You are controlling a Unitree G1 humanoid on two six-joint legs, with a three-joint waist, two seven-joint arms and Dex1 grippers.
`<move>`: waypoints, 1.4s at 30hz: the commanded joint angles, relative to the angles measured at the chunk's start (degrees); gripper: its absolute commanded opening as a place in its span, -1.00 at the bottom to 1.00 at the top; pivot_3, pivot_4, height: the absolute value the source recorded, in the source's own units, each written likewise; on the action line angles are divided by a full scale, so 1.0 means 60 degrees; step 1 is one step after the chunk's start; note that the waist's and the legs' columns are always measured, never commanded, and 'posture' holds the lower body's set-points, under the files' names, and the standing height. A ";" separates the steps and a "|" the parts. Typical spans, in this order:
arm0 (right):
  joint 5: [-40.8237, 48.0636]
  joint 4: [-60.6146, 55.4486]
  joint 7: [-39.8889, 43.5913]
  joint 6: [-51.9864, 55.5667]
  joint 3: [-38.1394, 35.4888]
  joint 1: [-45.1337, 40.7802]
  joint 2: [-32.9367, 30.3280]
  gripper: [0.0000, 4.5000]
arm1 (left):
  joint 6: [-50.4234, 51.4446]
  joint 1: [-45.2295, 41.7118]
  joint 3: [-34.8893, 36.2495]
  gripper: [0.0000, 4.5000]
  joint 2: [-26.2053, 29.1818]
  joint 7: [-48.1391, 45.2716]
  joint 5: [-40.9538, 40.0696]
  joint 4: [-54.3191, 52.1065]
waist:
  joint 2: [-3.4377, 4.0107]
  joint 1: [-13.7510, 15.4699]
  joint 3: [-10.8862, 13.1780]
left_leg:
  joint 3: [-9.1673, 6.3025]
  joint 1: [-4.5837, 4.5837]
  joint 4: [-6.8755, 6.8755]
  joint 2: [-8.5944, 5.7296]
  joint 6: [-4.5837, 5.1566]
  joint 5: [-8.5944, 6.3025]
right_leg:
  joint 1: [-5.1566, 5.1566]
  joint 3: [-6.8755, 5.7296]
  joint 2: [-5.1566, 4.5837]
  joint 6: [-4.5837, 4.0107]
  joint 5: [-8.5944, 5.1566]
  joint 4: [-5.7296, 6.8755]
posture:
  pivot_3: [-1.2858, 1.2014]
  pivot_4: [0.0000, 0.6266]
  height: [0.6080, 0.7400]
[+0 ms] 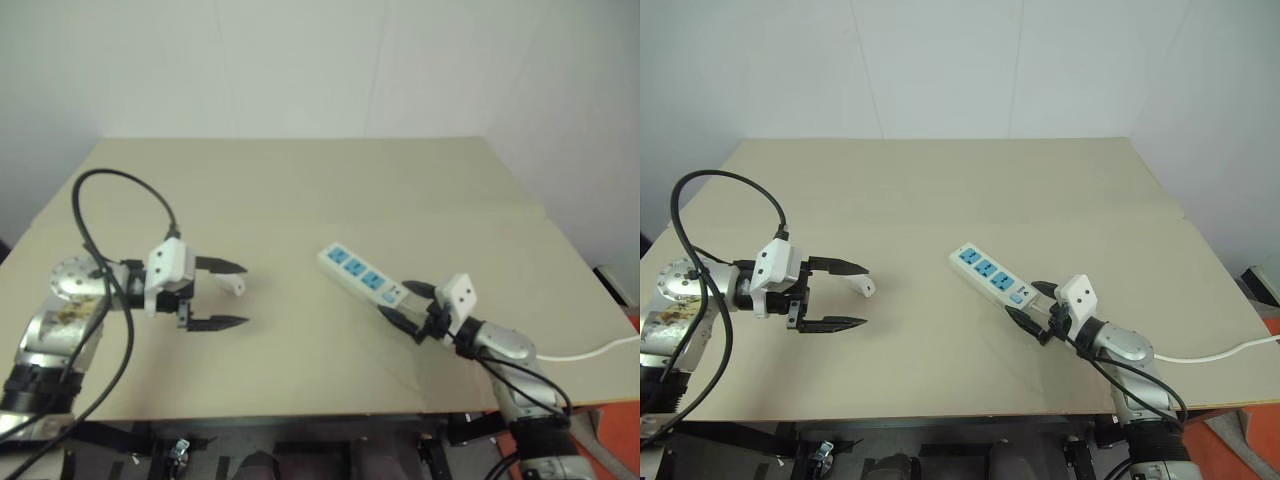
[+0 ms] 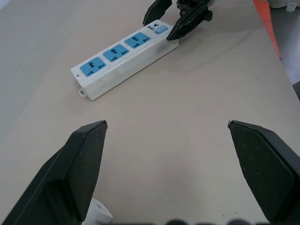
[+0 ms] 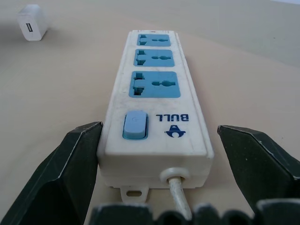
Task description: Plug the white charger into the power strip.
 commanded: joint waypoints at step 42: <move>0.0654 0.1155 0.5878 -0.1023 0.1462 -0.1439 -0.1463 0.53 | -0.2064 -0.7381 -0.3952 1.00 -0.0533 -0.2073 0.3649 0.5936 | -0.0007 -0.0052 0.0005 | -0.0005 -0.0003 0.0007 -0.0013 0.0001 0.0000 | 0.0007 0.0002 0.0007 0.0017 -0.0006 -0.0005 | 0.03 -0.52 1.00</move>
